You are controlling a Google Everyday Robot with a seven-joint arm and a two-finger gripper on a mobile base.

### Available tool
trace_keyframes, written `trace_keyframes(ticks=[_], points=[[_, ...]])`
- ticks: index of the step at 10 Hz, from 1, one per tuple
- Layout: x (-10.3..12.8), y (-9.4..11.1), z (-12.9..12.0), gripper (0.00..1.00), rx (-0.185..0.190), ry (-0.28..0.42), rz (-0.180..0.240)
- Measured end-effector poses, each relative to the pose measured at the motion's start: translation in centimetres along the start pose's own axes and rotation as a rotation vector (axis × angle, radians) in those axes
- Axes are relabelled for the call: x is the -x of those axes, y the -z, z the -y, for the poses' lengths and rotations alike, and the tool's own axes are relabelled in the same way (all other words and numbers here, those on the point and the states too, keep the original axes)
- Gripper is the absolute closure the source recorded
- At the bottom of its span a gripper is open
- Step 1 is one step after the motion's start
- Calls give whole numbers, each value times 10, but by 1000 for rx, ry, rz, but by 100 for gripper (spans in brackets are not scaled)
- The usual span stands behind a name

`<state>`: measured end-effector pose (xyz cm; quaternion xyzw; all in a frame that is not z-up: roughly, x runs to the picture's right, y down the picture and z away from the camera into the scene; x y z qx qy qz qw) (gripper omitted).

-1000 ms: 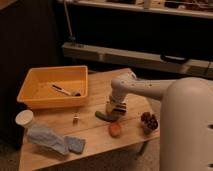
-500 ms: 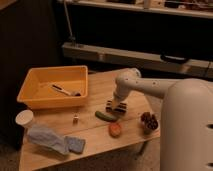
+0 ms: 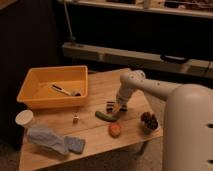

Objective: Wipe tray with eraser

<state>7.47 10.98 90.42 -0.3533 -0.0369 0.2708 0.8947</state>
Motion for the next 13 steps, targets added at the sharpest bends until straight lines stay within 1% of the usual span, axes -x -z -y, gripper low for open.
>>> trace_keyframes(ticks=[1, 2, 3, 4, 5, 6, 7, 8, 9, 10, 11, 12, 13], points=[[0, 0, 0, 47, 0, 6, 1], [-1, 1, -3, 60, 3, 17, -3], [1, 1, -7, 70, 4, 31, -11], [4, 2, -9, 78, -2, 27, -14], [9, 5, -10, 89, -17, 15, -9], [15, 15, -12, 98, -39, 2, 1], [23, 24, -14, 100, -55, -8, 8], [37, 39, -17, 100, -66, -25, 24], [50, 61, -18, 100, -72, -67, 50], [57, 81, -18, 100, -76, -102, 72], [68, 99, -18, 100, -84, -123, 88], [91, 132, -20, 100, -102, -153, 111], [100, 143, -20, 100, -107, -162, 120]])
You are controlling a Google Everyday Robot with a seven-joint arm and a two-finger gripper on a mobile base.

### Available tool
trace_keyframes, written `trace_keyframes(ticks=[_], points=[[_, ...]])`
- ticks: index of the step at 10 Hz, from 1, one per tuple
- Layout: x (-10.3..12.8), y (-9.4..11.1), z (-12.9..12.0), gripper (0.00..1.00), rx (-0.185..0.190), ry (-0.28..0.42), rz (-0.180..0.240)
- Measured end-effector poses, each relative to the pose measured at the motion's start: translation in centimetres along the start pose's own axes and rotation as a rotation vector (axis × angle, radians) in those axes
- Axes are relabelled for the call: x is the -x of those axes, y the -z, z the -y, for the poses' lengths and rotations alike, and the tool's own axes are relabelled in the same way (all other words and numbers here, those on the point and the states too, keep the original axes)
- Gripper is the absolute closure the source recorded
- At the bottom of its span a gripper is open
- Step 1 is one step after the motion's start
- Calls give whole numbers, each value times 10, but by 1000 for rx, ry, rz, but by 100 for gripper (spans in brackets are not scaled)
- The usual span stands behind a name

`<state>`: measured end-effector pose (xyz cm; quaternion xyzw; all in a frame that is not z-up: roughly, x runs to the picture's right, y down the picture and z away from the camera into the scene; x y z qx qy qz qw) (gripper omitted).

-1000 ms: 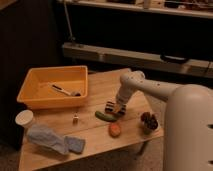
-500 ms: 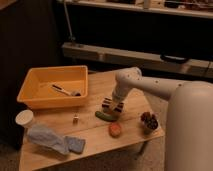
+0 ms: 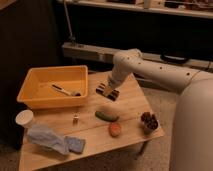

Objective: Wipe tray with eraser

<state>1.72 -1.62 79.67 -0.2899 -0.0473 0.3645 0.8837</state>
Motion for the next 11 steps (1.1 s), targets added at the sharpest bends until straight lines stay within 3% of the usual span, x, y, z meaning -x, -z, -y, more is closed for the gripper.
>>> trace_keyframes(ticks=[2, 4, 6, 9, 11], points=[[41, 30, -6, 100, -14, -18, 40], [88, 39, -24, 100, -19, 0, 73], [139, 39, -44, 100, -22, 29, 94], [192, 31, -66, 100, -25, 70, 109], [207, 19, -70, 100, -35, 79, 101]])
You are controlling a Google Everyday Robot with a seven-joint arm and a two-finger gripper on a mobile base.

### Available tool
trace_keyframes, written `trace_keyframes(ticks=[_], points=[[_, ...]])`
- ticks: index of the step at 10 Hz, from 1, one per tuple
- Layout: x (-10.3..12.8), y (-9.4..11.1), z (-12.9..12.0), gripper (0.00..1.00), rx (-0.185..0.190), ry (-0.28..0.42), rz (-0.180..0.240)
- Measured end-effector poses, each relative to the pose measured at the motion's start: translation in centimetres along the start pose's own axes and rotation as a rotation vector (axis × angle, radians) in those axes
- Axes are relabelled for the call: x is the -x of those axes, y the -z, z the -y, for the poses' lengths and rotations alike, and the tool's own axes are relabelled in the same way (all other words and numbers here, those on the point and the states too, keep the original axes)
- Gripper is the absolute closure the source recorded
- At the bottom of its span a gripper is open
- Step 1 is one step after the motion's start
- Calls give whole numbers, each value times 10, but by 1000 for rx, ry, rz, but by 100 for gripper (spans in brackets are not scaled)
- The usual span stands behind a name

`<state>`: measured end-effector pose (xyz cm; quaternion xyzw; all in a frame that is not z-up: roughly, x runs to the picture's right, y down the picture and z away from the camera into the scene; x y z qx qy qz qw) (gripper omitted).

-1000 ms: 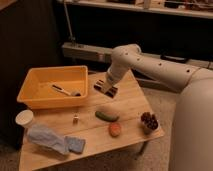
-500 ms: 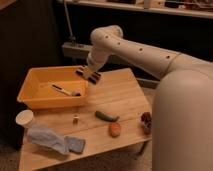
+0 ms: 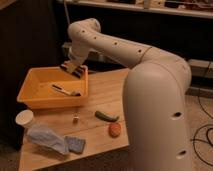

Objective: Wipe tray with eraser

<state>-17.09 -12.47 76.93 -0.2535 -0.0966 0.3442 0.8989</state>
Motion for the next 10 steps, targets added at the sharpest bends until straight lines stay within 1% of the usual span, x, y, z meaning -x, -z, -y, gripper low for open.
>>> trace_keyframes(ticks=[1, 2, 3, 4, 5, 6, 7, 8, 9, 10], points=[[5, -15, -5, 100, 5, 6, -6], [4, -34, -7, 100, 18, 5, -9], [0, -50, -7, 100, 41, 0, -8], [-1, -65, -9, 100, 70, -2, -7], [3, -85, -21, 100, 132, 0, 2], [4, -97, -30, 100, 168, 4, 1], [5, -110, -40, 100, 193, 9, -4], [5, -128, -54, 100, 210, 20, -38], [3, -131, -54, 100, 196, 19, -61], [-3, -131, -47, 100, 170, 14, -87]])
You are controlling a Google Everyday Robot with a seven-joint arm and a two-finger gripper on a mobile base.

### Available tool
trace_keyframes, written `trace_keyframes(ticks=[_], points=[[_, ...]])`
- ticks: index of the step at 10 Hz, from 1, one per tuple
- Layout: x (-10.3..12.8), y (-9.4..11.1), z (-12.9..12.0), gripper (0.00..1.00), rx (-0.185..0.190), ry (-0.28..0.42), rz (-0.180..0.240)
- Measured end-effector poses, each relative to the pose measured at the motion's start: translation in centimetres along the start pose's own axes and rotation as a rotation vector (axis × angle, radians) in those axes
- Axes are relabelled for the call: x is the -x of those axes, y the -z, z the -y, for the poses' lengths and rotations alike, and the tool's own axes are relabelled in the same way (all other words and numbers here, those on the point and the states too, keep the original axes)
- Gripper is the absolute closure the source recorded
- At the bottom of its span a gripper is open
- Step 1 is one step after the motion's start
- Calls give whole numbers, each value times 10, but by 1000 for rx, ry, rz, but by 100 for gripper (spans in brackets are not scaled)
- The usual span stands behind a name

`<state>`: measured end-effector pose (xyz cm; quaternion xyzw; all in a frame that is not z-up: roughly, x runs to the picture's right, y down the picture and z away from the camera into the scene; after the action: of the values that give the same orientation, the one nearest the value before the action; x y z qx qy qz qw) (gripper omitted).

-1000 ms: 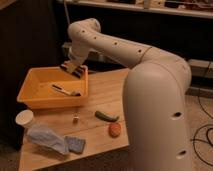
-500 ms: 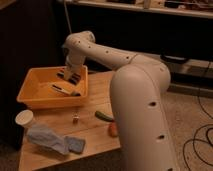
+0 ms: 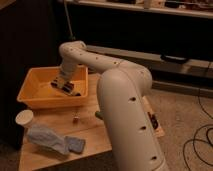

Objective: Wipe tray with eraser

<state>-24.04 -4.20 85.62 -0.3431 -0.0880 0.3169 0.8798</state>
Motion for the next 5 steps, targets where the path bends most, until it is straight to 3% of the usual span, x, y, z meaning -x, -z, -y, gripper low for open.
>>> trace_keyframes(ticks=[2, 5], points=[[-9, -2, 13, 100, -46, -20, -52], [-10, -4, 49, 100, -78, -78, -73]])
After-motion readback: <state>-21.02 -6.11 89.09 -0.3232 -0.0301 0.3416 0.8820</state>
